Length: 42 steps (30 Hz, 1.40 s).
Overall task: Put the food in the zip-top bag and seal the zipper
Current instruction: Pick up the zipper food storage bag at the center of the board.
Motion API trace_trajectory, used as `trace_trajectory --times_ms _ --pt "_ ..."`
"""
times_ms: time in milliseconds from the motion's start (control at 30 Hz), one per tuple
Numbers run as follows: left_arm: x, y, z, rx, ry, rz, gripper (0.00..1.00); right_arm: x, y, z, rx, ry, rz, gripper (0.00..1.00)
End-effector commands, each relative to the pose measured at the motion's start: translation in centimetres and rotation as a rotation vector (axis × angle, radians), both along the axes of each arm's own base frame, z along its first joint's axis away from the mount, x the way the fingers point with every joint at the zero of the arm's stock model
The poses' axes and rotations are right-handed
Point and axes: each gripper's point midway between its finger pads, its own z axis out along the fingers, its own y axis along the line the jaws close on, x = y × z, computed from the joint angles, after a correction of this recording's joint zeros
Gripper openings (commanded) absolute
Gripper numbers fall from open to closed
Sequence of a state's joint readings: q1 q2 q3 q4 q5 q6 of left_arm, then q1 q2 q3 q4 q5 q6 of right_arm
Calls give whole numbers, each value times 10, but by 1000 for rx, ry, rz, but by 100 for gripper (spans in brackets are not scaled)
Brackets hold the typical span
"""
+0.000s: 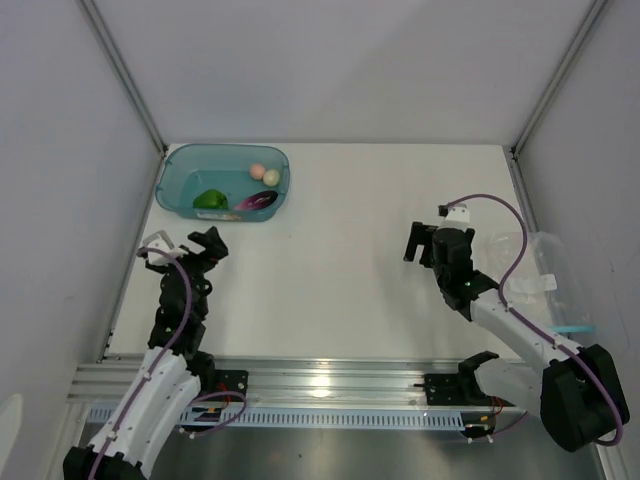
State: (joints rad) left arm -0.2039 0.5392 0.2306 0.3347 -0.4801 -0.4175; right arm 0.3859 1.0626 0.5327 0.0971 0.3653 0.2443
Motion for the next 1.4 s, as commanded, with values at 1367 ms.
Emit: trace_trajectory --times_ms 1367 --pt "9 -109 27 -263 280 -498 99 -40 -179 13 210 251 -863 99"
